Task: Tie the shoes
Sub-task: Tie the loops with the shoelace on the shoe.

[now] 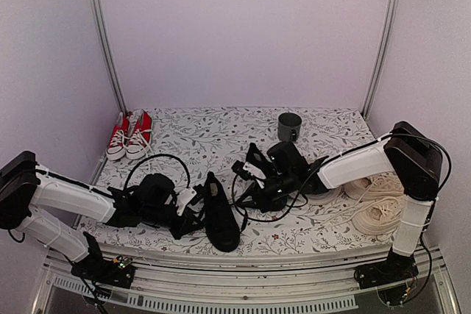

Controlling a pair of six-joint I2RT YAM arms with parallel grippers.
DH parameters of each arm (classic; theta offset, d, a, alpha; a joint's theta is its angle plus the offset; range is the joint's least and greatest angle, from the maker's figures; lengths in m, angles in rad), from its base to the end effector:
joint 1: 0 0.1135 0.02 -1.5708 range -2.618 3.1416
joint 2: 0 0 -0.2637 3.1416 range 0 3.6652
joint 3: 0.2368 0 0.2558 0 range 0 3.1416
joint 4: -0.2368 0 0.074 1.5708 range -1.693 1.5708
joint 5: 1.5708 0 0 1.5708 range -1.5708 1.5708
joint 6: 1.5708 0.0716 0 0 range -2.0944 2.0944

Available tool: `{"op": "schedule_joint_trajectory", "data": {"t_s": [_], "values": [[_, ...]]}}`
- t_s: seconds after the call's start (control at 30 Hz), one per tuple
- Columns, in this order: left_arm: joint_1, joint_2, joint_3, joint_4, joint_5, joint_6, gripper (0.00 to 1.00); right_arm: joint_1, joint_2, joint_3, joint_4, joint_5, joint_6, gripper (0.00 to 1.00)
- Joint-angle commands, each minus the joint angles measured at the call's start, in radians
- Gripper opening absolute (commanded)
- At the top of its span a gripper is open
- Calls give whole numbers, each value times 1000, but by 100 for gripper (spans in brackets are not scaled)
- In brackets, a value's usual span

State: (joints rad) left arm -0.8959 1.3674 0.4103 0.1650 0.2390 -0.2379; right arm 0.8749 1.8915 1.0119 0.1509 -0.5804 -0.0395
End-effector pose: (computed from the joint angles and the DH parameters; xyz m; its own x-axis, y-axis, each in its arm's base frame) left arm 0.1491 -0.2135 0.1008 -0.6355 0.4277 -0.6429 0.7334 0.5948 -0.3293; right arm 0.2313 0.3381 0.1213 -0.3909 -0.5194 -0.7599 -0.9202 0.2018 0.3354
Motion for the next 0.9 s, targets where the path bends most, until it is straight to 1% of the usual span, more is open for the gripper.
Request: {"op": "schedule_joint_trajectory", "data": {"t_s": [0.0,0.27,0.37,0.43,0.5,0.53,0.63,0.7,0.77,0.87], "values": [[-2,28,1,-24,14,-20,0,-20,-58,-26,18,20,11,1],[10,54,-3,-2,7,-6,0,-45,-110,-60,18,33,26,1],[13,48,-1,3,11,4,0,-46,-100,-55,33,-8,25,2],[13,42,0,16,19,12,0,-26,-81,-48,51,-39,2,7],[14,36,-3,24,14,15,0,22,-48,-23,42,-24,-69,17],[13,35,-6,27,13,16,0,33,-29,-11,44,-11,-101,25],[13,28,-14,34,18,13,0,44,38,53,13,7,-181,35],[13,21,-16,38,13,12,0,53,68,101,-35,33,-248,40],[14,13,-14,40,11,18,0,58,83,128,-67,31,-304,41],[15,8,-18,46,11,20,0,64,103,141,-66,32,-361,41]]}}
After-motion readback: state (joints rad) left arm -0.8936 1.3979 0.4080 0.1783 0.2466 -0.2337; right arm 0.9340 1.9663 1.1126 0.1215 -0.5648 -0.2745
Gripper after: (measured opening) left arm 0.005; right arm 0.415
